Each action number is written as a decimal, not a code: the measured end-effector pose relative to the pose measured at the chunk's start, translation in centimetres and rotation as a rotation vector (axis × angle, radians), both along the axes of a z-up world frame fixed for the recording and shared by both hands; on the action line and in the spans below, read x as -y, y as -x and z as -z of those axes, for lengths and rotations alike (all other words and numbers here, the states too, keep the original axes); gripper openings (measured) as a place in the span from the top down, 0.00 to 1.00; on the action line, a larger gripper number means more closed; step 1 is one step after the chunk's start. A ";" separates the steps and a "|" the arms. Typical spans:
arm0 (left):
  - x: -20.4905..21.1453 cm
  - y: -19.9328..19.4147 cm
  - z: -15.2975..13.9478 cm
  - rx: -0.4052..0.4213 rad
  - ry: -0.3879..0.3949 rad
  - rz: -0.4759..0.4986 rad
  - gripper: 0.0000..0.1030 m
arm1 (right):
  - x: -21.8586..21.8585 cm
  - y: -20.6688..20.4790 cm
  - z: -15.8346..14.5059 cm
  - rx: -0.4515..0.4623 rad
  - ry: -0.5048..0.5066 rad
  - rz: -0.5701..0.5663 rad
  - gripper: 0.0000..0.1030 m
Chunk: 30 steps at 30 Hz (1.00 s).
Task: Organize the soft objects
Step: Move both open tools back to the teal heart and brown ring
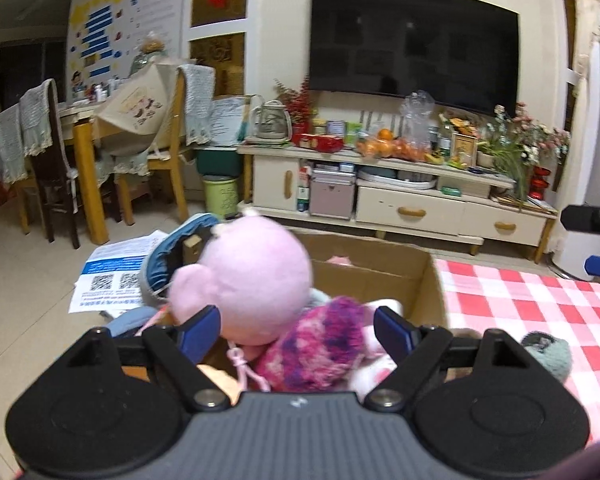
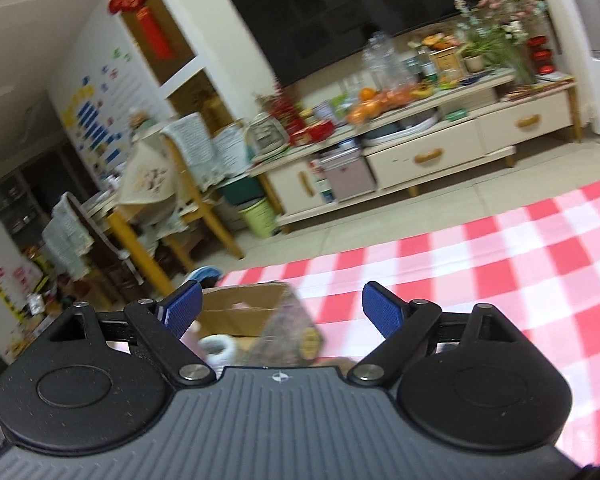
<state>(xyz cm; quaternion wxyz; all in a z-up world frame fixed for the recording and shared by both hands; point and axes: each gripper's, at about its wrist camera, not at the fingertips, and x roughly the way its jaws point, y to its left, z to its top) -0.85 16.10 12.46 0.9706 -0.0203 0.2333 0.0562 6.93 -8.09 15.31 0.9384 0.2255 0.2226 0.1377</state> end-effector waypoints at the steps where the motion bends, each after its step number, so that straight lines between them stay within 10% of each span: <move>1: 0.4 0.0 0.1 0.001 -0.004 0.008 0.18 | 0.5 0.3 0.2 -0.002 -0.001 0.013 0.00; 18: 8.4 0.3 0.7 0.019 -0.097 0.206 0.13 | 5.3 4.7 5.1 -0.064 0.090 0.141 0.00; 30: 11.6 -0.7 1.6 -0.042 -0.069 0.287 0.11 | 1.7 3.4 9.5 -0.012 0.430 -0.020 0.00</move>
